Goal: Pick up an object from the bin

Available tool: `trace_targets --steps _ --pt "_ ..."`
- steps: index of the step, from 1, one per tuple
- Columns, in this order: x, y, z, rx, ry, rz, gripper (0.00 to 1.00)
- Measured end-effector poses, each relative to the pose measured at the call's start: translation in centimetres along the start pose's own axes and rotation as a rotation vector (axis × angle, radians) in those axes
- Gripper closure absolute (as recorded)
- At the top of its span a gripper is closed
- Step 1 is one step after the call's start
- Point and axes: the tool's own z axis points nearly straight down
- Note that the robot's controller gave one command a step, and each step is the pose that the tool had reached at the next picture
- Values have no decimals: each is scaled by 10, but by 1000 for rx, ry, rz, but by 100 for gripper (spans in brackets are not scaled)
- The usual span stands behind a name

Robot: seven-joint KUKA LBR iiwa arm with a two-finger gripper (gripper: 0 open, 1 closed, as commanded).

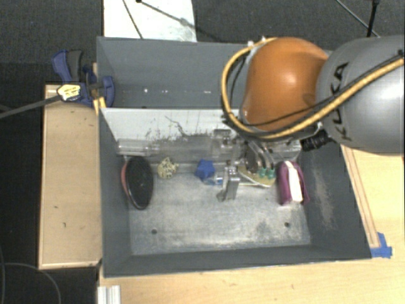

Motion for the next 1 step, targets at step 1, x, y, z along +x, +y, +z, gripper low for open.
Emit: trace_targets --steps 1 --pt "-38 -22 119 3 7 104 0"
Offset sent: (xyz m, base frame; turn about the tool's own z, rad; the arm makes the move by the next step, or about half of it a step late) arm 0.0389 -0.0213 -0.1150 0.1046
